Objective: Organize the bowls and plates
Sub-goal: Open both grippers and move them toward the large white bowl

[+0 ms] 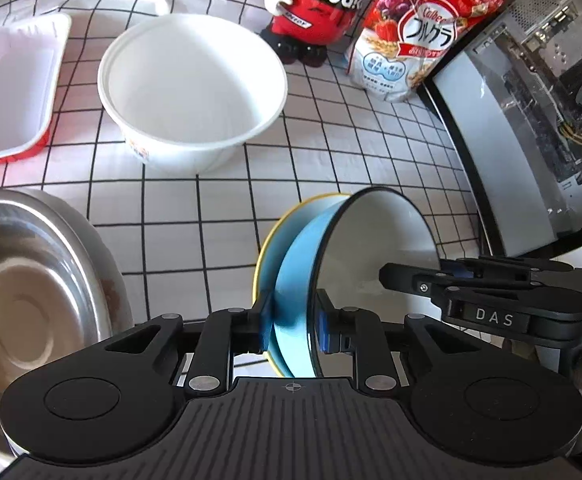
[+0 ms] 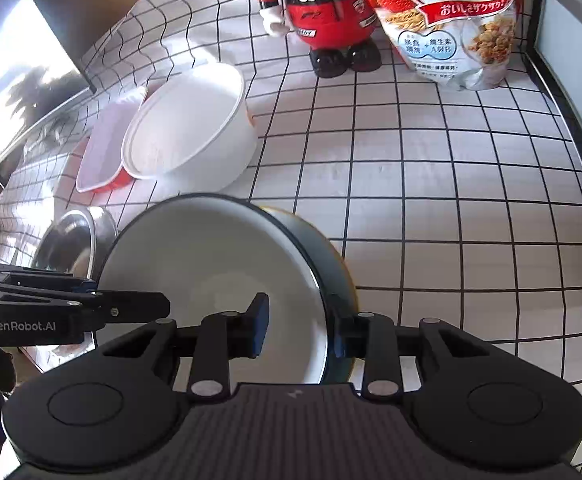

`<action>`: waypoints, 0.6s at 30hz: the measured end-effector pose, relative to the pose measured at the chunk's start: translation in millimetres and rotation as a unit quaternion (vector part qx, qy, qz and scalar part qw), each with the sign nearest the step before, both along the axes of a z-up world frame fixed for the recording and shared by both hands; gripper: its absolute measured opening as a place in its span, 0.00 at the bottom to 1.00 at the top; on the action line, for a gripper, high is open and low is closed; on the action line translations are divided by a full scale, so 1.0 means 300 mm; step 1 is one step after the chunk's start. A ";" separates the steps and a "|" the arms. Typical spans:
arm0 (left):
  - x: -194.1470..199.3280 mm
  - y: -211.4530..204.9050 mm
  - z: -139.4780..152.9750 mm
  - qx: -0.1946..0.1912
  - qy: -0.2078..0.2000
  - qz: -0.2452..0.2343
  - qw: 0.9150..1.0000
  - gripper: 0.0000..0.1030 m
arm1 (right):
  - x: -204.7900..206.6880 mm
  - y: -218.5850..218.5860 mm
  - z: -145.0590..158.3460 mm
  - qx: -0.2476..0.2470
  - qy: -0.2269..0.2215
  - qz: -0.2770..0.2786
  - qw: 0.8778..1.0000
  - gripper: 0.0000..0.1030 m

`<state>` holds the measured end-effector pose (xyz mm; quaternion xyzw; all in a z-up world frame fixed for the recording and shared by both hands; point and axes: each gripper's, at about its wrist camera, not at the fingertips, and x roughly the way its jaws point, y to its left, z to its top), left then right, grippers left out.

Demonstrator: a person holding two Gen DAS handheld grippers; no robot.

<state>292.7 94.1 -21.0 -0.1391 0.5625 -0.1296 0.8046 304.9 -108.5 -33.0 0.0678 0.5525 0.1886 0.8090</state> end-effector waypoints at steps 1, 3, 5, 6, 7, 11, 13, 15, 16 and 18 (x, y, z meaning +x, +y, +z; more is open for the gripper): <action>0.000 0.003 0.007 0.001 -0.005 0.001 1.000 0.23 | 0.000 -0.001 0.003 -0.001 -0.003 -0.001 1.000 0.31; 0.000 0.014 0.029 0.002 -0.018 0.004 1.000 0.23 | -0.004 -0.004 0.019 -0.004 -0.015 -0.002 1.000 0.33; 0.002 0.026 0.054 -0.002 -0.031 0.006 0.999 0.23 | -0.009 -0.007 0.037 -0.010 -0.030 -0.003 0.999 0.34; 0.005 0.030 0.063 -0.003 -0.036 0.007 0.999 0.23 | -0.008 -0.010 0.042 -0.011 -0.035 -0.006 0.999 0.34; 0.008 0.034 0.070 -0.003 -0.039 0.007 0.999 0.23 | -0.005 -0.012 0.045 -0.011 -0.036 -0.010 0.999 0.34; 0.029 0.071 0.064 -0.007 -0.041 0.020 0.999 0.23 | 0.015 -0.014 0.042 -0.013 -0.036 -0.019 0.999 0.34; 0.040 0.091 0.052 -0.002 -0.034 0.032 0.999 0.23 | 0.026 -0.010 0.041 -0.019 -0.038 -0.021 0.999 0.40; 0.044 0.116 0.050 -0.002 -0.033 0.042 0.999 0.23 | 0.034 -0.010 0.048 -0.024 -0.044 -0.024 0.998 0.42; 0.045 0.131 0.055 -0.005 -0.037 0.047 0.998 0.23 | 0.040 -0.010 0.055 -0.027 -0.049 -0.025 0.998 0.43; 0.050 0.161 0.072 -0.013 -0.051 0.061 0.997 0.23 | 0.057 -0.012 0.075 -0.031 -0.061 -0.027 0.997 0.48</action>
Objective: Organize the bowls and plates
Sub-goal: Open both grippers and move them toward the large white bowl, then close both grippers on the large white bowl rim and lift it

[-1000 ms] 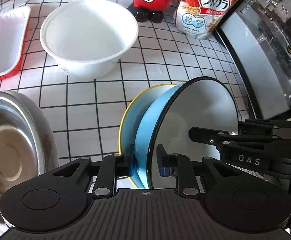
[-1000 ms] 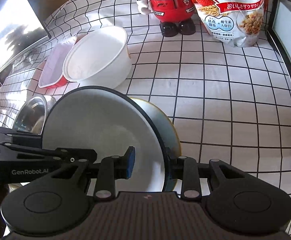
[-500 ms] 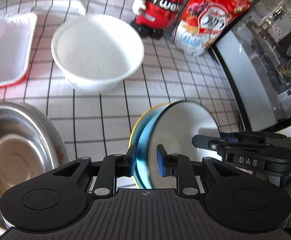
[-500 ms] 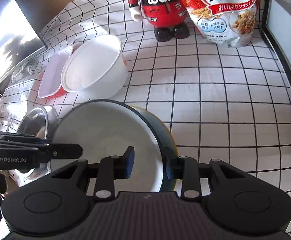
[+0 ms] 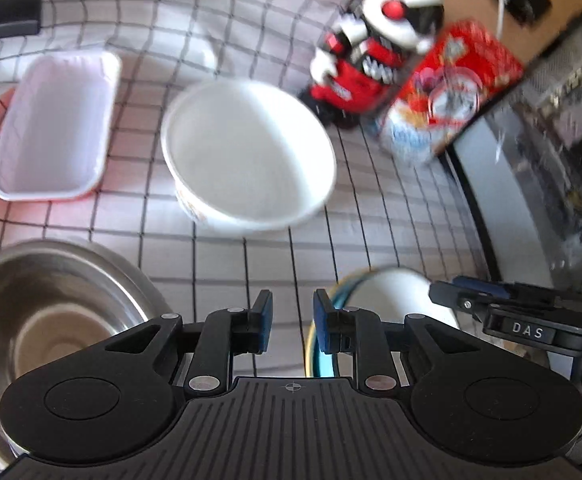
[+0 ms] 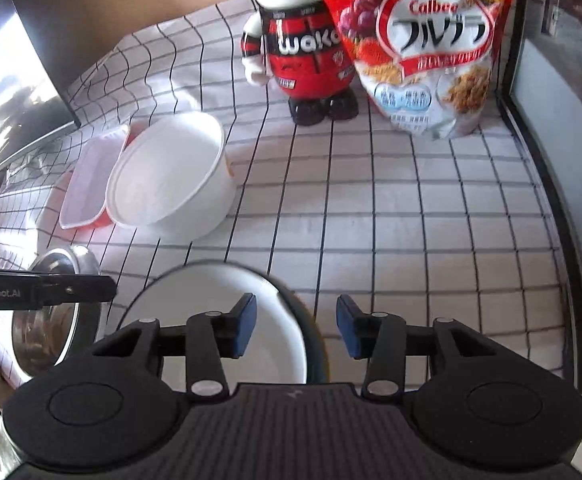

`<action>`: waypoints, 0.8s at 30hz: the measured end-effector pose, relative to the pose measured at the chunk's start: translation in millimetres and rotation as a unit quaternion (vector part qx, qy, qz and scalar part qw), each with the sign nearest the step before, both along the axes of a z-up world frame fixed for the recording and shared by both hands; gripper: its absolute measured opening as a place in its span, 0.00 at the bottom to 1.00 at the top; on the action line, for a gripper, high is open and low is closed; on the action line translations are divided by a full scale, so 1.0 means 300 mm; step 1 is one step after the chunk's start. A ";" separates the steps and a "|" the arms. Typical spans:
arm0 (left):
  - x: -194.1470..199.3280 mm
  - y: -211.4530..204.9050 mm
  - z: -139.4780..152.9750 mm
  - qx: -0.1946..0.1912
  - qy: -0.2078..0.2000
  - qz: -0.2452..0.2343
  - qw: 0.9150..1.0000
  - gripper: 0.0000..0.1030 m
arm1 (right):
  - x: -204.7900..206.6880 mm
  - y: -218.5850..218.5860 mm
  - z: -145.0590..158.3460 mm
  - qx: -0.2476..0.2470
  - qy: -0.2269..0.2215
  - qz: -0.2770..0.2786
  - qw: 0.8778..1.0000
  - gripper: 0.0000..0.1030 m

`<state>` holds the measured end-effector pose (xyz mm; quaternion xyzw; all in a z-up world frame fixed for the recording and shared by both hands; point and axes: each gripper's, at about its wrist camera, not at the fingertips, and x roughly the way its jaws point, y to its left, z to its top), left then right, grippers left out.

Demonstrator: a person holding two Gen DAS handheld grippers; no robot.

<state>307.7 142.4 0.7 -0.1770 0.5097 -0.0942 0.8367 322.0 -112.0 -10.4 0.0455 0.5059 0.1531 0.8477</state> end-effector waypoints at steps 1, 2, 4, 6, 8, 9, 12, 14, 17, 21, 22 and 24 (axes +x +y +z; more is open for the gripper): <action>0.004 0.021 0.014 -0.005 -0.012 0.011 1.000 0.23 | 0.011 0.000 0.013 -0.002 -0.007 -0.001 1.000 0.51; 0.008 0.039 0.029 -0.008 -0.024 0.023 0.999 0.23 | 0.026 0.004 0.029 -0.002 -0.015 0.000 1.000 0.52; 0.023 0.078 0.057 -0.012 -0.048 0.048 0.998 0.23 | 0.059 0.020 0.062 -0.002 -0.030 0.000 1.000 0.56; 0.047 0.120 0.076 -0.011 -0.069 0.071 0.995 0.23 | 0.097 0.041 0.095 0.003 -0.043 -0.004 0.999 0.64; 0.084 0.165 0.081 0.000 -0.078 0.094 0.992 0.24 | 0.141 0.073 0.123 0.001 -0.055 -0.008 0.998 0.72; 0.104 0.183 0.081 0.005 -0.077 0.100 0.992 0.24 | 0.163 0.093 0.133 -0.003 -0.060 -0.012 0.998 0.79; 0.175 0.233 0.055 0.019 -0.058 0.113 0.992 0.24 | 0.211 0.144 0.152 -0.002 -0.070 -0.022 0.997 0.85; 0.214 0.255 0.028 0.024 -0.048 0.119 0.991 0.24 | 0.244 0.183 0.146 0.003 -0.067 -0.021 0.998 0.88; 0.263 0.271 -0.003 0.029 -0.040 0.118 0.992 0.24 | 0.304 0.233 0.097 0.039 -0.020 0.024 0.999 0.88; 0.333 0.280 -0.054 0.039 -0.020 0.118 0.992 0.24 | 0.387 0.296 -0.005 0.023 0.029 0.002 0.999 0.83; 0.348 0.281 -0.066 0.039 -0.015 0.117 0.992 0.24 | 0.400 0.311 -0.026 0.016 0.036 -0.004 0.999 0.76; 0.373 0.279 -0.086 0.042 -0.006 0.113 0.993 0.25 | 0.427 0.336 -0.065 0.002 0.048 -0.012 0.999 0.69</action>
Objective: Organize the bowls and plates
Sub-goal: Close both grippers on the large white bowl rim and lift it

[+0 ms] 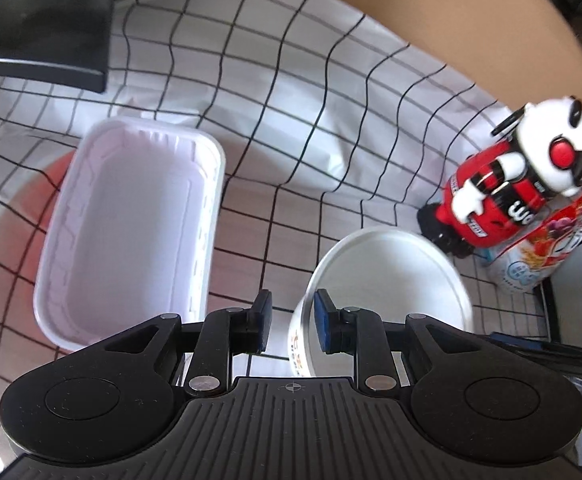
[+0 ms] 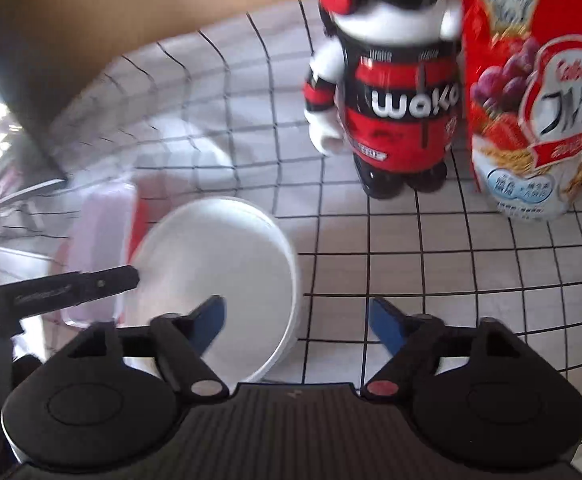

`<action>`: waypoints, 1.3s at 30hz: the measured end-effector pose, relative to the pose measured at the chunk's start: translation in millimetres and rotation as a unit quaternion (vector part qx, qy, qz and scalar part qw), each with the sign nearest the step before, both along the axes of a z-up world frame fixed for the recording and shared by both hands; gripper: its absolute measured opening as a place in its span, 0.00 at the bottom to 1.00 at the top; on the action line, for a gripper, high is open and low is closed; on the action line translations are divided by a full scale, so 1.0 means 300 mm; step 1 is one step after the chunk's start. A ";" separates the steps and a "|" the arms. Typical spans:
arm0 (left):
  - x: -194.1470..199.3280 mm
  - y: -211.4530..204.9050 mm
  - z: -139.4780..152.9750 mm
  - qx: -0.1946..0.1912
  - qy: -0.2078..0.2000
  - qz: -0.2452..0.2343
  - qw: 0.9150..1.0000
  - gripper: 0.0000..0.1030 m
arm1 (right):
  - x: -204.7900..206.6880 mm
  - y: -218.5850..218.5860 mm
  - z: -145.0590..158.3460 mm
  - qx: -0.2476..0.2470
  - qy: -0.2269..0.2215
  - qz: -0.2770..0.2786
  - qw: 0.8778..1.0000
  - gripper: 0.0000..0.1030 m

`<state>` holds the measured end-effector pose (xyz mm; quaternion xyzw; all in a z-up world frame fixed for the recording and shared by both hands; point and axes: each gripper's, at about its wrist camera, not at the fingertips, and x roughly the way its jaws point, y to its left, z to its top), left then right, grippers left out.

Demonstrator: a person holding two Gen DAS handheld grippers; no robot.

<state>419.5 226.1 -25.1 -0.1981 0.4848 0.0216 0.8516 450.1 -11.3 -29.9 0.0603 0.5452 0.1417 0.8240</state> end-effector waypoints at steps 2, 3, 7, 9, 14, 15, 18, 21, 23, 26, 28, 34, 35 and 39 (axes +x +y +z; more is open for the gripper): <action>0.015 -0.008 -0.018 0.002 0.006 -0.005 1.000 0.25 | 0.019 0.020 -0.042 -0.011 0.016 -0.006 1.000 0.62; 0.023 -0.012 -0.027 0.001 0.008 -0.007 1.000 0.25 | 0.025 0.026 -0.062 -0.011 0.027 -0.005 1.000 0.54; 0.036 -0.027 -0.043 -0.011 0.014 -0.016 1.000 0.25 | 0.019 0.044 -0.103 0.010 0.068 0.011 0.998 0.25; 0.026 -0.036 -0.030 -0.010 0.008 -0.018 1.000 0.26 | -0.004 0.053 -0.091 0.016 0.069 0.024 0.997 0.19; -0.048 -0.072 0.071 -0.018 0.000 -0.035 0.999 0.26 | -0.076 0.007 0.015 0.032 0.031 0.029 0.999 0.19; -0.069 -0.085 0.098 -0.020 -0.007 -0.041 0.999 0.25 | -0.096 -0.011 0.044 0.036 0.021 0.029 0.999 0.19; -0.130 -0.134 0.175 -0.027 -0.020 -0.055 0.998 0.24 | -0.158 -0.068 0.125 0.043 -0.009 0.033 0.998 0.19; -0.194 -0.211 0.250 -0.032 -0.035 -0.080 0.996 0.24 | -0.249 -0.131 0.205 0.033 -0.043 0.036 0.998 0.19; -0.225 -0.254 0.287 -0.033 -0.038 -0.097 0.994 0.24 | -0.302 -0.175 0.243 0.031 -0.054 0.033 0.997 0.19; -0.272 -0.322 0.326 -0.036 -0.034 -0.135 0.990 0.24 | -0.377 -0.246 0.288 0.027 -0.064 0.023 0.997 0.19; -0.300 -0.369 0.338 -0.036 -0.025 -0.165 0.985 0.24 | -0.419 -0.285 0.302 0.024 -0.065 0.019 0.997 0.19; -0.354 -0.484 0.272 -0.015 0.019 -0.221 0.975 0.23 | -0.513 -0.366 0.266 0.012 -0.042 0.008 0.999 0.19; -0.360 -0.492 0.255 -0.013 0.026 -0.224 0.974 0.23 | -0.525 -0.367 0.249 0.008 -0.037 0.008 0.999 0.19; -0.368 -0.490 0.154 -0.024 0.061 -0.233 0.970 0.26 | -0.555 -0.356 0.188 -0.010 -0.024 0.012 1.000 0.21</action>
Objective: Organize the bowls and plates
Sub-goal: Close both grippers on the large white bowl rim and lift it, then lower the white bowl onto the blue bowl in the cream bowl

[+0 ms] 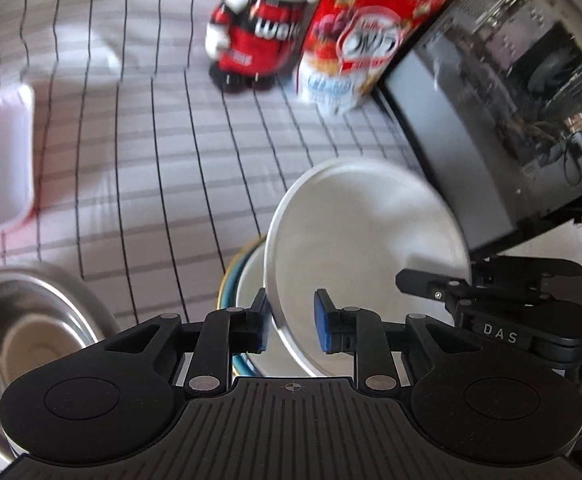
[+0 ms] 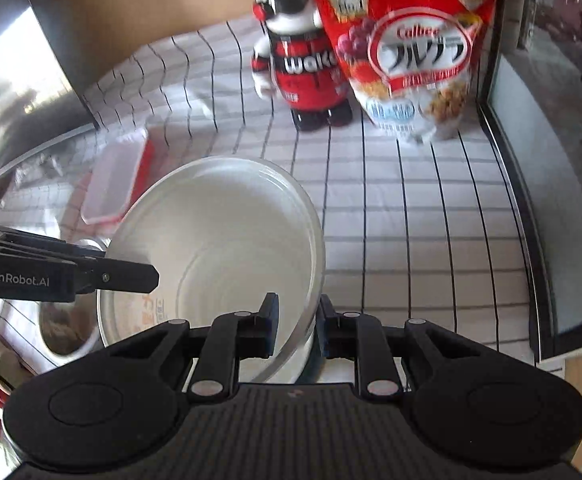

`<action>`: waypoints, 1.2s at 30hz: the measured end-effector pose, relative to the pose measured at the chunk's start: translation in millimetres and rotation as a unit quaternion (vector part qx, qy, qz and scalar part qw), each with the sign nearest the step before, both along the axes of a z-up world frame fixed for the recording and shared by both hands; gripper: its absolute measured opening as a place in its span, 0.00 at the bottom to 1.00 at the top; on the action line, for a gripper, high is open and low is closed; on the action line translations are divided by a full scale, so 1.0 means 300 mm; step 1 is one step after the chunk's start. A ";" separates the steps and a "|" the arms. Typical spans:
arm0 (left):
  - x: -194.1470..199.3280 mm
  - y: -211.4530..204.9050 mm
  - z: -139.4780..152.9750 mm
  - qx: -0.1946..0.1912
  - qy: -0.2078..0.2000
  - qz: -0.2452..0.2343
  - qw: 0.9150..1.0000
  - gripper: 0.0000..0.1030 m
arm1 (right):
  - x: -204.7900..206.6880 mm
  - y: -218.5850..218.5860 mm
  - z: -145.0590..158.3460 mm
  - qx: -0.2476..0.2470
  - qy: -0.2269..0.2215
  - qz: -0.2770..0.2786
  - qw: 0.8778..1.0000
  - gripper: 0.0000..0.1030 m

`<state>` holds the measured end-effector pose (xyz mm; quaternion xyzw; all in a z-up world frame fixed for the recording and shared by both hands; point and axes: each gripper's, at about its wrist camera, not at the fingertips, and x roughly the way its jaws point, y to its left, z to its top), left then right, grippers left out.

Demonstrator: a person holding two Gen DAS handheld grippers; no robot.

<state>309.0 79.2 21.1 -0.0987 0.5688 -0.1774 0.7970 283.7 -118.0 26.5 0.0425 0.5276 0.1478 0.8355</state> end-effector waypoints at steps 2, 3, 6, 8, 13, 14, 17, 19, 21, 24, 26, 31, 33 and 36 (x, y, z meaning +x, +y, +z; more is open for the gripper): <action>-0.009 0.012 -0.019 0.006 0.001 0.003 1.000 0.26 | -0.007 0.003 -0.019 0.005 0.006 0.001 1.000 0.23; -0.013 0.012 -0.017 0.012 -0.008 0.002 1.000 0.26 | -0.013 0.002 -0.025 0.005 0.008 0.001 1.000 0.25; -0.024 0.010 0.000 0.024 -0.033 -0.001 0.999 0.27 | -0.017 0.001 -0.028 0.003 0.002 -0.004 1.000 0.39; -0.015 0.015 -0.002 0.023 -0.033 0.006 0.999 0.27 | -0.015 -0.007 -0.027 0.003 -0.003 -0.009 1.000 0.46; -0.012 0.030 0.005 0.019 -0.039 0.023 0.999 0.27 | 0.010 -0.023 -0.040 0.007 -0.002 -0.020 1.000 0.46; -0.010 0.031 0.003 0.020 -0.039 0.025 0.999 0.27 | 0.016 -0.026 -0.049 0.008 0.002 -0.023 1.000 0.46; -0.004 0.029 -0.026 0.039 -0.035 0.028 0.998 0.27 | 0.028 -0.034 -0.081 0.011 0.015 -0.028 0.999 0.47; -0.003 0.029 -0.052 0.049 -0.030 0.028 0.998 0.27 | 0.034 -0.039 -0.108 0.013 0.024 -0.030 0.999 0.47; 0.000 0.033 -0.081 0.046 -0.019 0.028 0.998 0.27 | 0.038 -0.041 -0.139 0.015 0.036 -0.033 0.999 0.51; 0.007 0.039 -0.127 0.043 -0.003 0.032 0.999 0.27 | 0.050 -0.042 -0.189 0.025 0.059 -0.039 0.997 0.56; 0.007 0.038 -0.148 0.042 0.001 0.036 0.998 0.31 | 0.057 -0.040 -0.221 0.040 0.075 -0.039 0.996 0.57; 0.018 0.019 -0.200 0.048 0.013 0.039 0.998 0.32 | 0.059 -0.020 -0.279 0.060 0.093 -0.037 0.993 0.59; 0.023 0.008 -0.219 0.047 0.019 0.038 0.998 0.32 | 0.062 -0.016 -0.298 0.066 0.100 -0.037 0.992 0.59; 0.031 0.006 -0.228 0.032 0.023 0.044 0.998 0.33 | 0.072 -0.013 -0.320 0.083 0.109 -0.036 0.990 0.60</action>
